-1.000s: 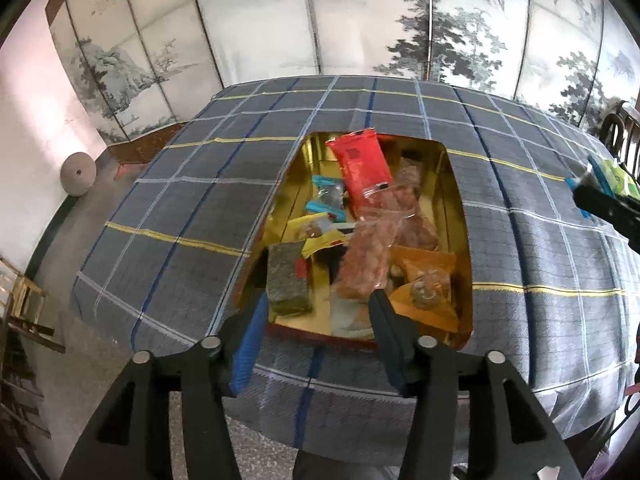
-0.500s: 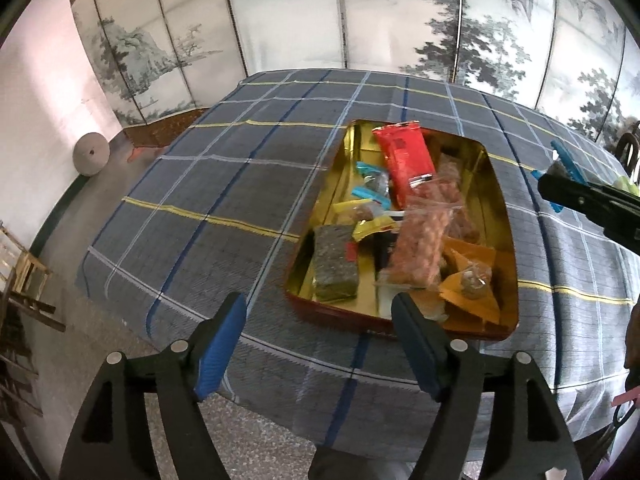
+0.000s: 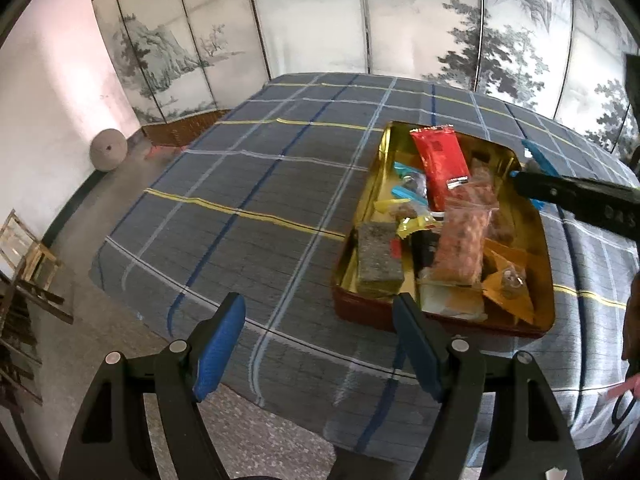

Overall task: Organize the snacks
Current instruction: 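Carry the blue-wrapped candy into the gold tin with the right tool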

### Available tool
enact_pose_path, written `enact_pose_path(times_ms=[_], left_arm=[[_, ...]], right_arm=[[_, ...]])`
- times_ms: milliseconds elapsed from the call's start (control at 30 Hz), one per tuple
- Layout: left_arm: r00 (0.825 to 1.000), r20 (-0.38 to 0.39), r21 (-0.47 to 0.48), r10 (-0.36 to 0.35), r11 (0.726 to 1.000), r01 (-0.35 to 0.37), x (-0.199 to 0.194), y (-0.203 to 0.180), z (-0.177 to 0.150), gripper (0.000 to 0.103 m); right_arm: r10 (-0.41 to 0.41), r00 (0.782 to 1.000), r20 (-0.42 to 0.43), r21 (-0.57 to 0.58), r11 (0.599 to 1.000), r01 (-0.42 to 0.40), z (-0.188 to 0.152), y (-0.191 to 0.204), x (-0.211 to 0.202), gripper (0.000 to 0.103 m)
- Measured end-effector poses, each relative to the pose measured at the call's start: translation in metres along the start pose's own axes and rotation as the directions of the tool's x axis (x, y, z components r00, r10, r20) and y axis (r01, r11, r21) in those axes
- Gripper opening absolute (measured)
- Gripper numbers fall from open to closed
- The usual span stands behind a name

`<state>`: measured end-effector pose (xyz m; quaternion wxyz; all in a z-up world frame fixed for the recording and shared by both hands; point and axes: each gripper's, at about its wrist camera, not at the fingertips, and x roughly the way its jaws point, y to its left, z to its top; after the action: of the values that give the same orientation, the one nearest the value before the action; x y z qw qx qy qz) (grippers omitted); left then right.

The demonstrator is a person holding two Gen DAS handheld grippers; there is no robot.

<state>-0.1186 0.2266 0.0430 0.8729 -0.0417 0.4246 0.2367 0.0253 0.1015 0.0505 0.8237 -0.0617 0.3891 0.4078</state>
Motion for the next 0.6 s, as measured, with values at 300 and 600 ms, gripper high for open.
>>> enact_pose_path(times_ms=[300, 600], left_arm=[[0.999, 0.039, 0.030, 0.034, 0.999, -0.035, -0.003, 0.000, -0.003, 0.084], [0.998, 0.025, 0.010, 0.052, 0.999, -0.053, 0.001, 0.007, -0.002, 0.086]], right_arm=[[0.029, 0.998, -0.049, 0.055, 0.998, -0.026, 0.019, 0.002, 0.038, 0.027], [0.022, 0.996, -0.084, 0.063, 0.998, -0.017, 0.036, 0.012, 0.075, 0.029]])
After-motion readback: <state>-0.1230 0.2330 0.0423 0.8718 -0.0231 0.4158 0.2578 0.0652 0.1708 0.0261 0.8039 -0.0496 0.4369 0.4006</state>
